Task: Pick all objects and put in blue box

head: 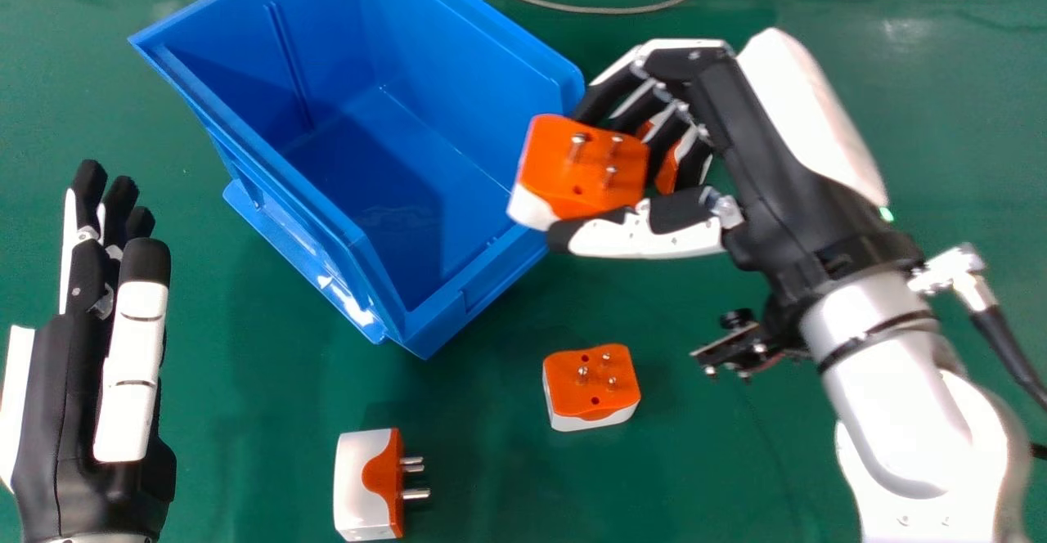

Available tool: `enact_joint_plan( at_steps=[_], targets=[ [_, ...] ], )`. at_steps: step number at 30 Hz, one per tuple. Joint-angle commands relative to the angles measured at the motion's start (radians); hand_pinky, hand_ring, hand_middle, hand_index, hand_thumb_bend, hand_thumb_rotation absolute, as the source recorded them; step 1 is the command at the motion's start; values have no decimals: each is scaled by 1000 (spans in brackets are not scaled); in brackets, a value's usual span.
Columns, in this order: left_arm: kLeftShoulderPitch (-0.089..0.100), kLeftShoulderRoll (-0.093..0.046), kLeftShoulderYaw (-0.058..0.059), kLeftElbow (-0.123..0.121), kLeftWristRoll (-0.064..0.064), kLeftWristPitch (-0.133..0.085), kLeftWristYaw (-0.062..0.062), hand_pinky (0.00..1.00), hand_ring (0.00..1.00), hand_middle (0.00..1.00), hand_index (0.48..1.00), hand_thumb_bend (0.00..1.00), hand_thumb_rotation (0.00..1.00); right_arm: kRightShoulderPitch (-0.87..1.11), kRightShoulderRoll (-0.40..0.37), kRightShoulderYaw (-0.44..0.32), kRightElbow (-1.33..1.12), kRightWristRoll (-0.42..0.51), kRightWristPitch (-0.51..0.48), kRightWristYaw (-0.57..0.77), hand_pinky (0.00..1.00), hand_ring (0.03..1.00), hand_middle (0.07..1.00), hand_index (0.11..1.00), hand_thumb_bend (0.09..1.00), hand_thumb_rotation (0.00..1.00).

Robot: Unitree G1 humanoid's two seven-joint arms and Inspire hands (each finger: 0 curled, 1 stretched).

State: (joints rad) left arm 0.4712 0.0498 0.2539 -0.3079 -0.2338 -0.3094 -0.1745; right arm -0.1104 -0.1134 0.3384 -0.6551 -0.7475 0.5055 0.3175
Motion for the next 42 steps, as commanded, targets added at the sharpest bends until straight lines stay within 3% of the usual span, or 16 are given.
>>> enact_joint_plan(
  at_steps=[1, 4, 10, 14, 20, 24, 27, 34, 38, 42],
  targets=[
    [0, -2, -2, 1, -6, -26, -5, 994, 995, 998, 1000, 651, 812, -49, 19, 10, 18, 11, -45, -36, 273, 384, 470, 547, 484, 0],
    [2, -9, -7, -6, -4, -17, 3, 995, 996, 999, 1000, 649, 810, -88, 43, 31, 71, 6, -47, -50, 274, 384, 468, 548, 484, 0],
    [-1, -5, -8, -2, 0, -23, 4, 998, 998, 997, 1000, 644, 802, -186, 97, 68, 198, -3, -43, -85, 274, 383, 467, 550, 484, 0],
    [-1, -5, -9, -10, 2, -11, 11, 998, 997, 995, 1000, 643, 800, -260, 118, 76, 277, 11, -53, -85, 287, 391, 471, 535, 487, 0],
    [-1, -1, -12, -16, -10, -2, 4, 998, 995, 991, 1000, 652, 791, -362, 150, 95, 442, 3, -103, -176, 291, 400, 488, 527, 488, 0],
    [2, -6, -14, -29, -5, 9, 14, 999, 997, 993, 1000, 659, 787, -453, 192, 99, 572, 18, -87, -187, 285, 401, 496, 527, 488, 0],
    [0, -3, -13, -29, -5, 8, 11, 999, 997, 993, 1000, 663, 784, -530, 209, 107, 701, 23, -110, -213, 288, 404, 506, 522, 488, 0],
    [8, -3, -16, -61, 0, 39, 24, 999, 993, 988, 1000, 666, 776, -679, 250, 138, 1005, 24, -199, -382, 295, 413, 517, 519, 490, 0],
    [7, 4, -14, -60, 4, 32, 21, 1000, 993, 987, 1000, 671, 778, -768, 283, 129, 1195, 62, -264, -439, 297, 415, 523, 523, 490, 0],
    [9, 6, -12, -54, 0, 21, 14, 1000, 993, 987, 1000, 675, 782, -834, 293, 134, 1311, 79, -285, -457, 294, 420, 524, 539, 488, 0]
  ],
)
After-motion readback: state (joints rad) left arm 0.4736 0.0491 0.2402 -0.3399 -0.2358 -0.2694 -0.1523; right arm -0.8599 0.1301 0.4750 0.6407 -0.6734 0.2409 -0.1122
